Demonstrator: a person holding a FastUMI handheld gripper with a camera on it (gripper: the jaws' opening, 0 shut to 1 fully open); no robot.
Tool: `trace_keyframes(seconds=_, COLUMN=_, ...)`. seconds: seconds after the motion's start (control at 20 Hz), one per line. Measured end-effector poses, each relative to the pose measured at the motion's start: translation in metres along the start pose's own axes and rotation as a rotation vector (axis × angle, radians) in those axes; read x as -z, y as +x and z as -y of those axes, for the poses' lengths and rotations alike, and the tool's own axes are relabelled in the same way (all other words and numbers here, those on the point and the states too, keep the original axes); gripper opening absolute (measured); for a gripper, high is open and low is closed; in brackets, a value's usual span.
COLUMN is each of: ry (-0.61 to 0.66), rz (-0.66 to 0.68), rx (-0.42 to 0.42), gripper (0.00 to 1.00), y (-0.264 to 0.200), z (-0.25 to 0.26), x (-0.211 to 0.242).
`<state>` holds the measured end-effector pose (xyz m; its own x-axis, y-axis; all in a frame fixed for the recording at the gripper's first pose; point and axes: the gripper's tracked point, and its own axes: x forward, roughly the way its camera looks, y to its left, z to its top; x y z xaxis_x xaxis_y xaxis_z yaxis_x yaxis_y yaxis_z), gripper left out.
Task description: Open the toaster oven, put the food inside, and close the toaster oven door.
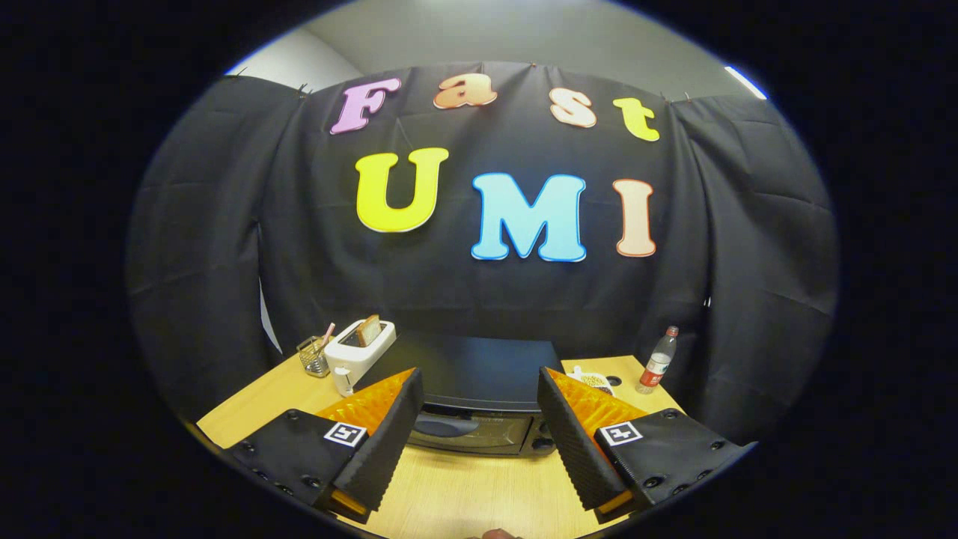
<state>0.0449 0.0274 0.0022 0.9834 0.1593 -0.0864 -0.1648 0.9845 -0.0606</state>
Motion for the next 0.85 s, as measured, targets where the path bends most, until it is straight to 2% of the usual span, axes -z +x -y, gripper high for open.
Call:
trace_keyframes(seconds=0.2, ry=-0.039, rz=0.031, rx=0.068, gripper=0.97, y=-0.035, z=0.045, x=0.007)
trace_keyframes(seconds=0.4, ry=0.007, rz=0.015, rx=0.105, gripper=0.97, y=-0.046, z=0.063, x=0.015)
trace_keyframes(seconds=0.85, ry=-0.004, rz=0.025, rx=0.067, gripper=0.97, y=-0.051, z=0.046, x=0.006)
